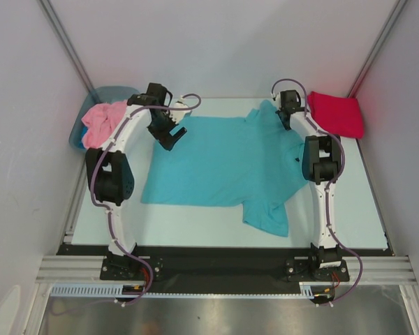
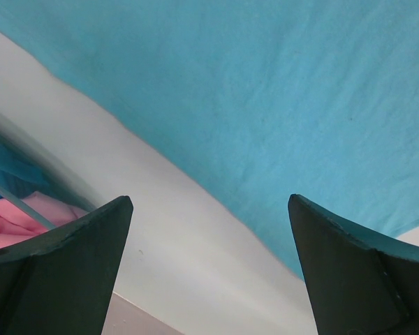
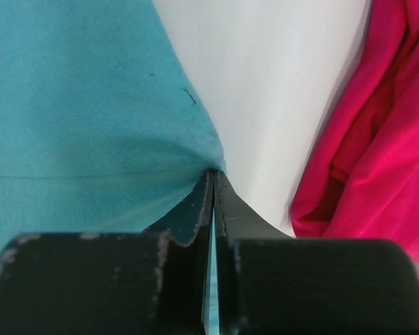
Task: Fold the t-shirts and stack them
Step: Flatten the tshirt out, then fold the tshirt
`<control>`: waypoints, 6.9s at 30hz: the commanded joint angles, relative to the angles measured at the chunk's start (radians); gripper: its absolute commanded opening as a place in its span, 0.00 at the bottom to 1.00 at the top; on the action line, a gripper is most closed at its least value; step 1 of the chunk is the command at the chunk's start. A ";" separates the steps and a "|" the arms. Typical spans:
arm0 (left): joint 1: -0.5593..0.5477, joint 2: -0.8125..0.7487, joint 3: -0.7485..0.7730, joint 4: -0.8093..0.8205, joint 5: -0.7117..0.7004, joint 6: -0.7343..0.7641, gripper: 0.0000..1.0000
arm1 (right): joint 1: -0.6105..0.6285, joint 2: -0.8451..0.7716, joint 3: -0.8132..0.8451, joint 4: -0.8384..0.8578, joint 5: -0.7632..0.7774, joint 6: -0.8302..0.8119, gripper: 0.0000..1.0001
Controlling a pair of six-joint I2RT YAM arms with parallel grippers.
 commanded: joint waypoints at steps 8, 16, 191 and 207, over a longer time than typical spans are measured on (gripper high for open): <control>-0.013 -0.116 -0.060 0.044 -0.004 0.033 1.00 | 0.058 -0.263 -0.056 -0.097 -0.044 -0.011 0.75; -0.047 -0.351 -0.347 0.322 -0.049 0.301 1.00 | 0.230 -0.702 -0.601 -0.085 -0.082 -0.162 0.72; 0.223 -0.770 -1.355 0.493 0.280 1.141 0.08 | 0.524 -1.351 -1.502 0.169 0.135 -0.690 0.73; 0.221 -0.666 -1.092 0.538 0.215 0.560 0.00 | 0.469 -1.346 -1.374 -0.104 -0.081 -0.388 0.89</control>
